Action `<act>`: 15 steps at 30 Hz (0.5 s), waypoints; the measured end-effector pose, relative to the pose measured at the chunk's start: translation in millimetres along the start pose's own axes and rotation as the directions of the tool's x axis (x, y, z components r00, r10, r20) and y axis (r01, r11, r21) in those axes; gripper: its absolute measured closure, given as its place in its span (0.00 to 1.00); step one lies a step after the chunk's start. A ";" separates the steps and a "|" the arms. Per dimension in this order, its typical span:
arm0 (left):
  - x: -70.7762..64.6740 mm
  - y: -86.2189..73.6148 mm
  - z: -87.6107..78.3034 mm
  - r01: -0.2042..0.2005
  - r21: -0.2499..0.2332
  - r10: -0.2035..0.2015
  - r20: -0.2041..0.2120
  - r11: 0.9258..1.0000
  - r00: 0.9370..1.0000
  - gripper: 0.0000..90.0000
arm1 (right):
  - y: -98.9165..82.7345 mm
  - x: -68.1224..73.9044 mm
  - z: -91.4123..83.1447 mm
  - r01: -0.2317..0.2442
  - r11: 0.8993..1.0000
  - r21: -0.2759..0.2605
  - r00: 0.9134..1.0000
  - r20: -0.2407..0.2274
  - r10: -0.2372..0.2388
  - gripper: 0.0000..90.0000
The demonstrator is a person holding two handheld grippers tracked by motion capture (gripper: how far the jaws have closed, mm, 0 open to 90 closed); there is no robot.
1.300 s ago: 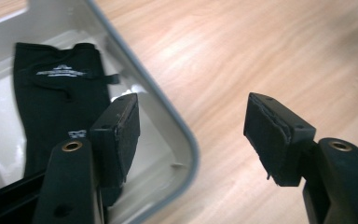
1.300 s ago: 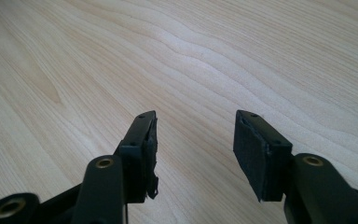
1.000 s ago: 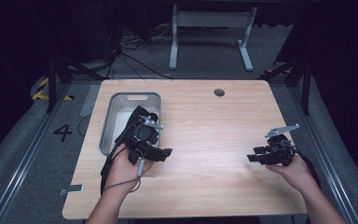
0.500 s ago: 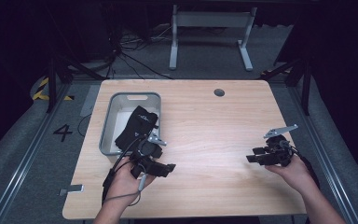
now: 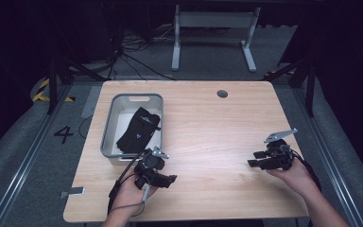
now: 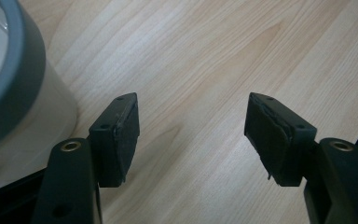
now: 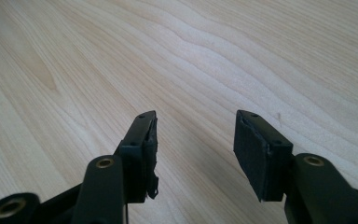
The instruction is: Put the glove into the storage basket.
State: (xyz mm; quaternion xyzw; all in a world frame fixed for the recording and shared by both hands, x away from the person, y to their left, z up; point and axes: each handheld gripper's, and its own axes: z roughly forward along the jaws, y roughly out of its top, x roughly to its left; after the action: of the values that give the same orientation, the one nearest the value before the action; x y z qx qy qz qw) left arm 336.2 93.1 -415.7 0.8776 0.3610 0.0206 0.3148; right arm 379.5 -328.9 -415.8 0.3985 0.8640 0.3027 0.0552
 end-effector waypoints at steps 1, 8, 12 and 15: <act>3.2 -3.0 1.7 0.010 -0.007 -0.010 0.002 1.000 1.000 0.41 | -0.6 -0.6 2.2 0.001 1.000 0.004 1.000 0.000 -0.001 0.55; 6.6 -5.2 5.9 0.037 -0.028 -0.036 0.006 0.999 0.999 0.44 | -0.2 3.0 1.9 0.048 0.998 -0.029 0.999 0.019 -0.047 0.55; 2.9 -5.1 9.7 0.012 -0.011 -0.013 -0.044 1.000 0.999 0.44 | -0.3 4.4 5.1 0.065 0.997 -0.033 0.997 0.032 -0.064 0.55; 5.5 -7.0 11.3 0.020 -0.005 -0.021 -0.056 1.000 0.998 0.45 | -0.7 5.4 8.8 0.077 0.997 -0.024 0.996 0.036 -0.076 0.55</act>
State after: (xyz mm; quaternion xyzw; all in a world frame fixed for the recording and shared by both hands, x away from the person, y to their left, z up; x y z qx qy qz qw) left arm 338.8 94.4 -429.8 0.8722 0.3787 0.0430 0.3065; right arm 378.4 -321.0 -422.5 0.3696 0.8737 0.3042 0.0869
